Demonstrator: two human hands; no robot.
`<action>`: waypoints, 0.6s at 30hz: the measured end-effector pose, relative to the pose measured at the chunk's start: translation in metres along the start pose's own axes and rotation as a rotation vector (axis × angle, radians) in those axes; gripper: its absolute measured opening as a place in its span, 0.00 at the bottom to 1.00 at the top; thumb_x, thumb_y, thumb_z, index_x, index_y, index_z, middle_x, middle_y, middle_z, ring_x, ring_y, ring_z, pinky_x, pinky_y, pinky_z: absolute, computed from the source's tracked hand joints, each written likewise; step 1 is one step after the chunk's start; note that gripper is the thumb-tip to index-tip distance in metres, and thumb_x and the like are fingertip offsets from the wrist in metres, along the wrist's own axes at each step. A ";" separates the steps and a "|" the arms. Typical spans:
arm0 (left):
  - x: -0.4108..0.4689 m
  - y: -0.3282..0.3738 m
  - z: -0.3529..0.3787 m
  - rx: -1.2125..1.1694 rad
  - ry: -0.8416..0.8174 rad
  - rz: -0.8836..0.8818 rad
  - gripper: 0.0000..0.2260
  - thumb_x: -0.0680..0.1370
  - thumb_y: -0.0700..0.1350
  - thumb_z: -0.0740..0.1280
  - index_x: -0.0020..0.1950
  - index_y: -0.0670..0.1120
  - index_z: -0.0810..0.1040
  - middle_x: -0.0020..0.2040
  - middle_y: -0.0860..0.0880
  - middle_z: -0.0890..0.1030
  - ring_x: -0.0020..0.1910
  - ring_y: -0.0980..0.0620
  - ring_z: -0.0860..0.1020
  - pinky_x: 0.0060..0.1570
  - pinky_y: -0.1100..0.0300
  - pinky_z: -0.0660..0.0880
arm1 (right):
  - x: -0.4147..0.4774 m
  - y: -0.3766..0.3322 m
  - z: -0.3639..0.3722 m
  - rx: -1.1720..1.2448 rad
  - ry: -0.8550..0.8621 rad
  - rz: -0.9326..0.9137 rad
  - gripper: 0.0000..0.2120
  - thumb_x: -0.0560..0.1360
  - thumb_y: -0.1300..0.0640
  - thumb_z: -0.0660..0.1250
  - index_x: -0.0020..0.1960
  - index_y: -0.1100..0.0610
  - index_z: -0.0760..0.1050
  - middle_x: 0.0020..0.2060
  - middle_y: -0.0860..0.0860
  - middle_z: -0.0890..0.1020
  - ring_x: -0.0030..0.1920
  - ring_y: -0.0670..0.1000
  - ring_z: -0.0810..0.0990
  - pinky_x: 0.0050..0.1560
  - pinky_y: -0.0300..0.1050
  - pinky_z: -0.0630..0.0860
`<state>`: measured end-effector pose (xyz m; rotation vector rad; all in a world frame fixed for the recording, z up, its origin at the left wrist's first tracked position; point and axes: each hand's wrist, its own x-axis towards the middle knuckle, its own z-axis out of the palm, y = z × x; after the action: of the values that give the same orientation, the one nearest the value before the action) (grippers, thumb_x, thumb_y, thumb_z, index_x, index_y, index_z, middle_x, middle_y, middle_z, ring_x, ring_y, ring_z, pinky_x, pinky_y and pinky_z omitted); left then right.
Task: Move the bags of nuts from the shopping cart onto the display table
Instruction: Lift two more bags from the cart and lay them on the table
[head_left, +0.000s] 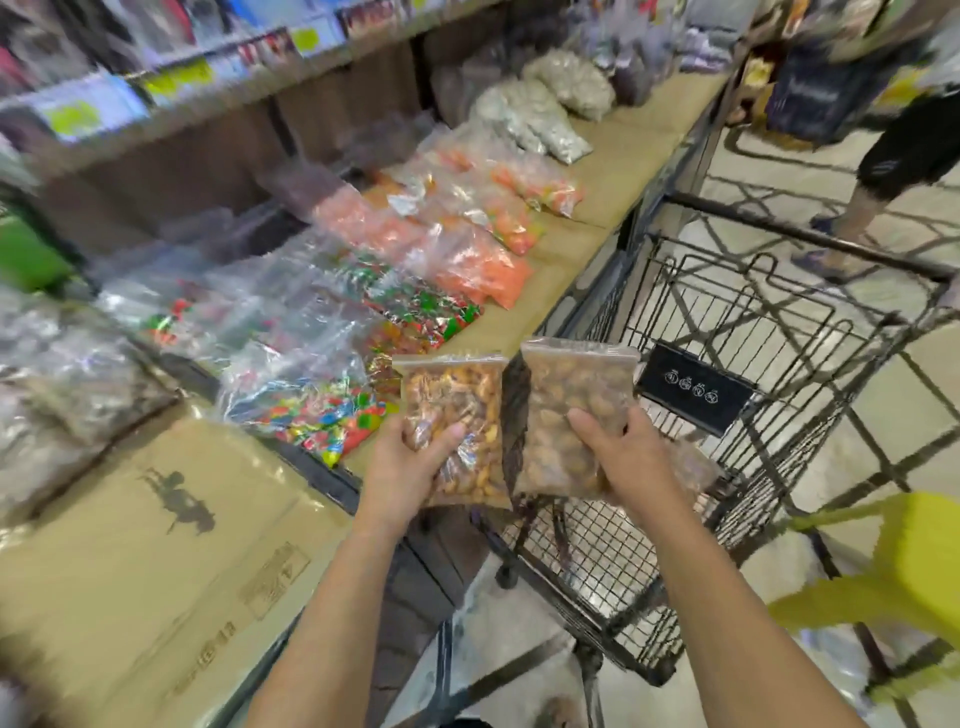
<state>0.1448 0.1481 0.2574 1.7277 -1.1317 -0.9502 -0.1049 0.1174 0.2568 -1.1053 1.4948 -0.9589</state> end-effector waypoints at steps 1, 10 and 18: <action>-0.003 0.001 -0.015 -0.013 0.043 0.016 0.20 0.76 0.57 0.78 0.62 0.48 0.82 0.54 0.55 0.87 0.53 0.55 0.85 0.50 0.60 0.77 | -0.002 -0.008 0.010 -0.013 -0.005 -0.035 0.33 0.61 0.23 0.74 0.59 0.38 0.73 0.57 0.46 0.85 0.53 0.53 0.88 0.50 0.62 0.87; -0.040 -0.017 -0.154 -0.151 0.319 -0.023 0.23 0.69 0.65 0.80 0.56 0.53 0.81 0.44 0.49 0.88 0.43 0.42 0.87 0.46 0.41 0.85 | -0.031 -0.060 0.124 -0.069 -0.183 -0.172 0.26 0.78 0.44 0.75 0.70 0.52 0.72 0.65 0.46 0.78 0.64 0.51 0.78 0.59 0.48 0.72; -0.080 -0.043 -0.248 -0.247 0.490 -0.019 0.11 0.75 0.49 0.80 0.44 0.50 0.79 0.30 0.56 0.83 0.28 0.55 0.80 0.37 0.51 0.81 | -0.078 -0.091 0.221 -0.079 -0.396 -0.298 0.21 0.79 0.47 0.75 0.66 0.49 0.70 0.55 0.37 0.77 0.57 0.46 0.77 0.59 0.45 0.71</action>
<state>0.3572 0.2926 0.3181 1.6457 -0.6513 -0.5973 0.1336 0.1612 0.3224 -1.5071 1.0723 -0.8219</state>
